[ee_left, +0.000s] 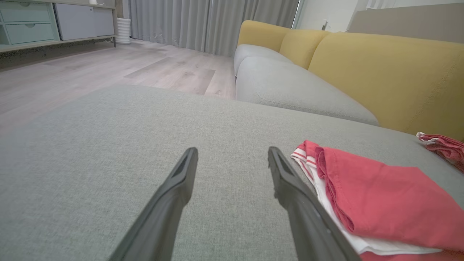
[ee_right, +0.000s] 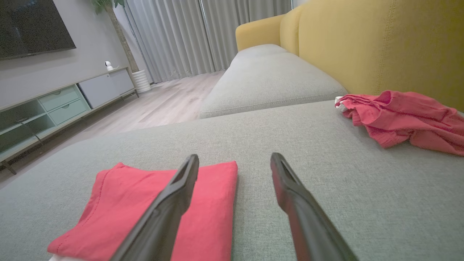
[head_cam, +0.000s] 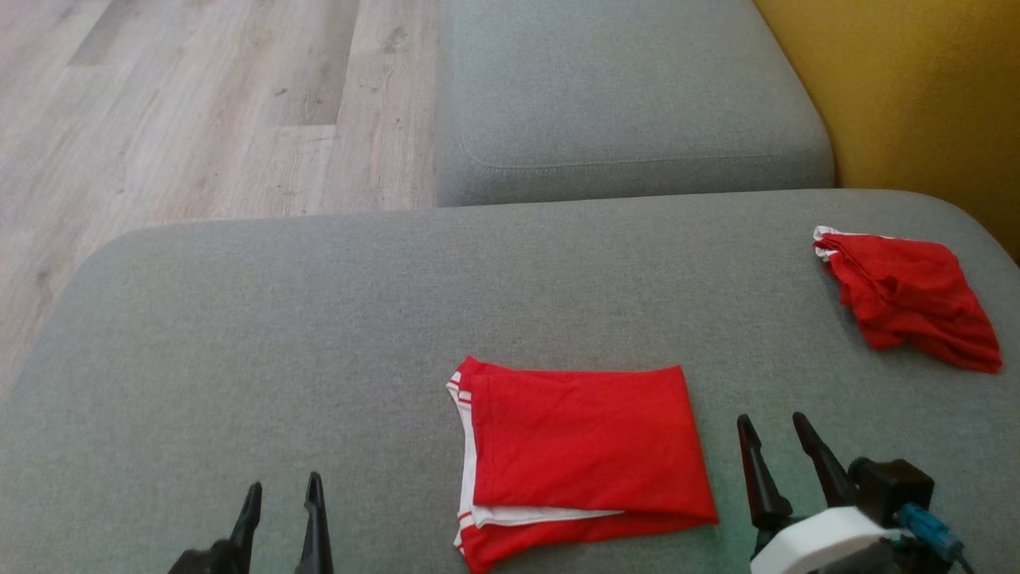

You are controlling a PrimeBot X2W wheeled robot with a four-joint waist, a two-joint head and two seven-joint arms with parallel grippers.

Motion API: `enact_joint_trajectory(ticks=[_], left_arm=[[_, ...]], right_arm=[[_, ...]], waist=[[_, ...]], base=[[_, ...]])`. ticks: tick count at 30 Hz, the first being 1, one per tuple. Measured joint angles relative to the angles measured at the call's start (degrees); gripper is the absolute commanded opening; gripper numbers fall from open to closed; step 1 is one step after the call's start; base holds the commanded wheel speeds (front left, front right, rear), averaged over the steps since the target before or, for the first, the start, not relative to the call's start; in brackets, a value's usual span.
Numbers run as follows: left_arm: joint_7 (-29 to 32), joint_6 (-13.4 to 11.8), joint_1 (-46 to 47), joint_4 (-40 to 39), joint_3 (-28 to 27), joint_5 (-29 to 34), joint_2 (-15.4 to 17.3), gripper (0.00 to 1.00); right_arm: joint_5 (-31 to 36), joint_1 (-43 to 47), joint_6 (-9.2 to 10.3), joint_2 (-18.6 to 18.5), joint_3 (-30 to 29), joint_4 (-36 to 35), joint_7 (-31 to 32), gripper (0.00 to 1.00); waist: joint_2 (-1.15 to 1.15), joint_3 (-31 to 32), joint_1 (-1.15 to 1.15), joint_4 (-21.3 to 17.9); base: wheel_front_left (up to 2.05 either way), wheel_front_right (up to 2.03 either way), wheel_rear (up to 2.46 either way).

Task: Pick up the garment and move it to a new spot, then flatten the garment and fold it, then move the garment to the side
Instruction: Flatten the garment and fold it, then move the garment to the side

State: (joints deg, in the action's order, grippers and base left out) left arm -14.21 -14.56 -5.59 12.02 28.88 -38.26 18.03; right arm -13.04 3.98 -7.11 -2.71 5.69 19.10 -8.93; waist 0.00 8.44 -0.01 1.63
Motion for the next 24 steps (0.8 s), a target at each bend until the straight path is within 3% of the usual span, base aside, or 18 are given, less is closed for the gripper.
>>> enact_joint_trajectory(ticks=[24], left_arm=[[0.0, -0.4, -1.9, -1.4, -0.5, 1.3, 0.0, 1.0]], right_arm=[[1.0, 1.5, 0.0, 0.1, -1.1, -1.5, 2.6, 1.0]], waist=[[0.0, -0.3, 0.0, 1.5]], base=[[0.0, 0.0, 0.0]])
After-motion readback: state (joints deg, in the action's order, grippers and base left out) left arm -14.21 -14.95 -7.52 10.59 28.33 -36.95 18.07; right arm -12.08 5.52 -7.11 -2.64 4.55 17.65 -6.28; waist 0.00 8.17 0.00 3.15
